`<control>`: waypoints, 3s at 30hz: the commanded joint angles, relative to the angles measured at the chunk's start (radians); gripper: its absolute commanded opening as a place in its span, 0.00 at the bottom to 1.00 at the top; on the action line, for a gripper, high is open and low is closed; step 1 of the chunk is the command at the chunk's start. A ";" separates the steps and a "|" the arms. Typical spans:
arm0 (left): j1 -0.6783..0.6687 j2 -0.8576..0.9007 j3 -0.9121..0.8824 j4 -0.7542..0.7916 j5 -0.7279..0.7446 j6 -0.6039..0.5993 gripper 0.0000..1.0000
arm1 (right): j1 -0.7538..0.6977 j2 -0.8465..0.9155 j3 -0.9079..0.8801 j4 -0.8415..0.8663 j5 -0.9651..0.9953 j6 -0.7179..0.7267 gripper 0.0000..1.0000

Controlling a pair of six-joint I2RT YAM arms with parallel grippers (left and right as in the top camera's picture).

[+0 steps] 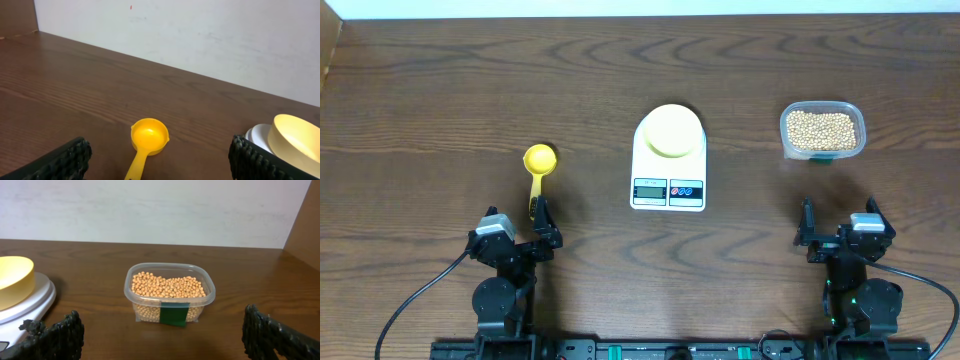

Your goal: Scoop item into bowl and weigh 50g on scale

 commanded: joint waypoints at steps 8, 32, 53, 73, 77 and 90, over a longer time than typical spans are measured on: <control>0.003 -0.005 -0.018 -0.041 -0.009 0.018 0.91 | 0.010 -0.006 -0.001 -0.003 0.012 -0.012 0.99; 0.003 -0.005 -0.018 -0.041 -0.009 0.018 0.91 | 0.010 -0.006 -0.001 -0.003 0.012 -0.012 0.99; 0.003 -0.005 -0.018 -0.040 -0.009 0.018 0.91 | 0.010 -0.006 -0.001 -0.003 0.012 -0.012 0.99; 0.003 0.063 0.113 -0.133 -0.009 0.047 0.90 | 0.010 -0.006 -0.001 -0.003 0.012 -0.012 0.99; 0.003 0.141 0.189 -0.169 -0.009 0.047 0.90 | 0.010 -0.006 -0.001 -0.004 0.012 -0.012 0.99; 0.003 0.514 0.517 -0.337 -0.009 0.048 0.91 | 0.010 -0.006 -0.001 -0.003 0.012 -0.012 0.99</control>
